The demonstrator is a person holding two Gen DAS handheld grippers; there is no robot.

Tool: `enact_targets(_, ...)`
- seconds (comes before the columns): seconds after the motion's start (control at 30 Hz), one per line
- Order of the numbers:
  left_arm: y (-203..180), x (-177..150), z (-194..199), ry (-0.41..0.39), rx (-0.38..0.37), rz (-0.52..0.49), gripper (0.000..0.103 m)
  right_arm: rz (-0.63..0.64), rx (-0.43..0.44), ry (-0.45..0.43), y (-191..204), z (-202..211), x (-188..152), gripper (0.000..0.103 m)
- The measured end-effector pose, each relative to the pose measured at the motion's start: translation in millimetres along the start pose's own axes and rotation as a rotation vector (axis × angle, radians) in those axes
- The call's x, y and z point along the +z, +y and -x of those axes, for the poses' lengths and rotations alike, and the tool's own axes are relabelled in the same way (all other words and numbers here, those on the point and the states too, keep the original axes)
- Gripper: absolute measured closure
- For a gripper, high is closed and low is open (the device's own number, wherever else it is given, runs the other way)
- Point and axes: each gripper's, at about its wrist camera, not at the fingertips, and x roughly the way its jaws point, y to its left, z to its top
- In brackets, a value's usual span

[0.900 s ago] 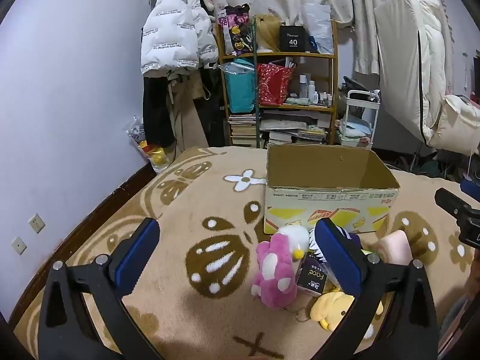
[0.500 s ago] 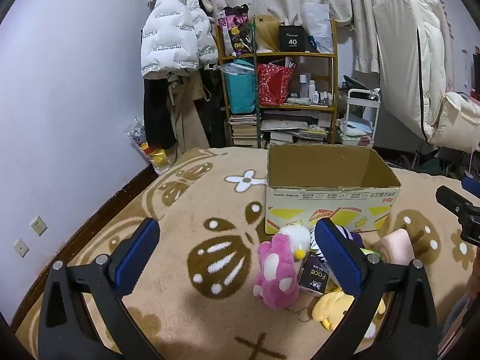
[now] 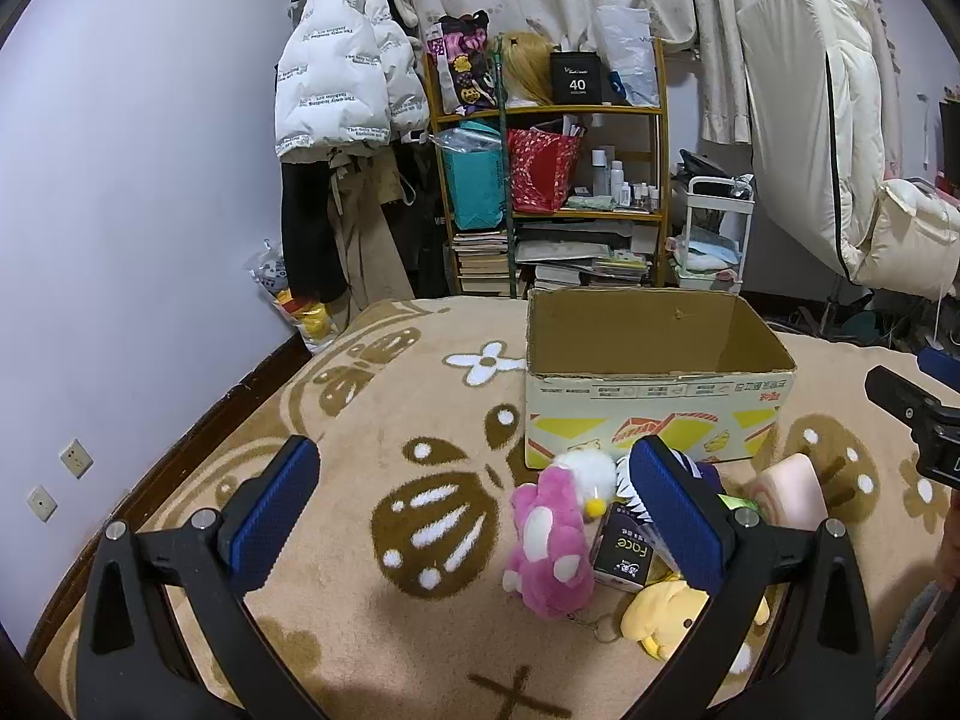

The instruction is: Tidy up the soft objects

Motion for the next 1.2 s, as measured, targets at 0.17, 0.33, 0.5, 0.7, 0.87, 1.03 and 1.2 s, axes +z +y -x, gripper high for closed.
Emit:
enact_targets(0.17, -1.0, -0.5, 0.6, -0.004, -0.001, -0.009, 0.001, 0.003, -0.004, -0.005, 5.6, 4.7, 1.3, 0.0)
enact_targets(0.33, -0.9, 0.0, 0.8, -0.004, -0.002, -0.009, 0.001, 0.003, -0.003, -0.005, 4.2, 3.5, 0.7, 0.0)
enact_targets(0.5, -0.6, 0.3, 1.7, -0.006, -0.003, -0.01, 0.001, 0.004, -0.001, -0.006, 3.1, 2.9, 0.6, 0.0)
enact_targets(0.7, -0.5, 0.8, 1.8, -0.006, -0.002, -0.01, 0.001, 0.004, -0.004, -0.007, 3.8, 3.7, 1.1, 0.0)
enact_targets(0.87, -0.6, 1.2, 2.1, -0.006, -0.002, -0.011, 0.001, 0.001, -0.003, -0.007, 2.5, 0.7, -1.5, 0.0)
enact_targets(1.03, -0.9, 1.7, 3.1, -0.007, -0.003, -0.012, 0.001, -0.006, -0.004, -0.007, 1.0, 2.0, 2.9, 0.0)
enact_targets(1.2, -1.6, 1.5, 3.2, -0.007, -0.001, -0.012, 0.001, -0.005, -0.004, -0.011, 1.1, 1.2, 2.2, 0.0)
